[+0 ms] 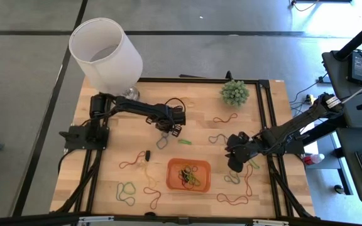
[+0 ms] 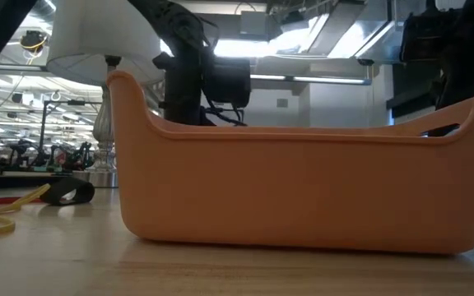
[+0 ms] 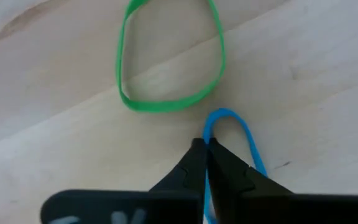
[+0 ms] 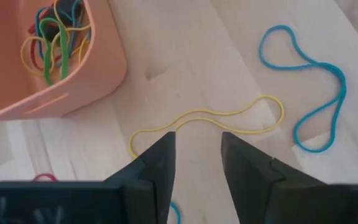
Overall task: Pick and place rubber bands into bin
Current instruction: Put the blue rubber band into the orange bin
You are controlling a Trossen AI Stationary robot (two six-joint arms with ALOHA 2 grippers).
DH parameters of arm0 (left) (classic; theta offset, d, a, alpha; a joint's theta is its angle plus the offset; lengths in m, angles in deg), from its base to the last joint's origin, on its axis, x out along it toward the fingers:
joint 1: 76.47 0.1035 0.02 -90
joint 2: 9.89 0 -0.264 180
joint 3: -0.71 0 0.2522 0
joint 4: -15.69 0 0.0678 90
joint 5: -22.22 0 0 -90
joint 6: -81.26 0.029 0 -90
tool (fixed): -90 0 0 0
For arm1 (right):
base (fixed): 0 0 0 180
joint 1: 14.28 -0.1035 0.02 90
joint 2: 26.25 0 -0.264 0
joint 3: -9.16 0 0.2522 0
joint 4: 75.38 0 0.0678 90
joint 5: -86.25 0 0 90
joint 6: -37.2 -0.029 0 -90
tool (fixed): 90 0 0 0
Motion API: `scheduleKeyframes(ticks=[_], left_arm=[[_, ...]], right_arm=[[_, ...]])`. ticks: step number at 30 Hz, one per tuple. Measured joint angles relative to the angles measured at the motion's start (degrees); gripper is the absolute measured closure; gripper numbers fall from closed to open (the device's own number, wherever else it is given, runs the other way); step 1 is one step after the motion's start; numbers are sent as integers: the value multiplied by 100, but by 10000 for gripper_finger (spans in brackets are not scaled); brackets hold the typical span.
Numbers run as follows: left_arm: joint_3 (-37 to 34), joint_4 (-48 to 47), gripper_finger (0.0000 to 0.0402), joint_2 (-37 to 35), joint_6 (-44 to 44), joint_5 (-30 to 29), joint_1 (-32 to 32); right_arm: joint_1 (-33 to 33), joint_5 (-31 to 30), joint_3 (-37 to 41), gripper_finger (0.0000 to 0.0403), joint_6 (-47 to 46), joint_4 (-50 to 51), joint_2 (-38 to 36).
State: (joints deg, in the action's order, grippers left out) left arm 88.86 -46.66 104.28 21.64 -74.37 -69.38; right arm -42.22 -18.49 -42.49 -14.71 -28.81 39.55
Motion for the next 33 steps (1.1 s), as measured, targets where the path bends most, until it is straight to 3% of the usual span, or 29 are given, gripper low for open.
scheduleKeyframes(ticks=[5, 10, 14, 18, 22, 28, 33], left_arm=[[-36, -14, 399, -564, -23, 367, -240], [-22, 108, 399, -1312, 356, 172, -554], [85, 333, 399, -1837, 1224, 199, -981], [621, 382, 399, -1961, 2335, 166, -1466], [1347, 399, 399, -1747, 3037, 140, -1940], [2210, 388, 400, -851, 4349, 4, -2542], [2490, 361, 400, 40, 4640, 153, -2645]], right_arm=[[0, 102, 0, 271, 263, -11, 0], [2, 143, 0, 271, 452, -25, 0], [2, 146, 0, 271, 611, -40, 2], [2, 146, 0, 271, 747, -55, 2], [2, 146, 0, 271, 771, -82, 2], [2, 144, 0, 271, 856, -84, 2], [4, 150, 0, 271, 856, -87, 2]])
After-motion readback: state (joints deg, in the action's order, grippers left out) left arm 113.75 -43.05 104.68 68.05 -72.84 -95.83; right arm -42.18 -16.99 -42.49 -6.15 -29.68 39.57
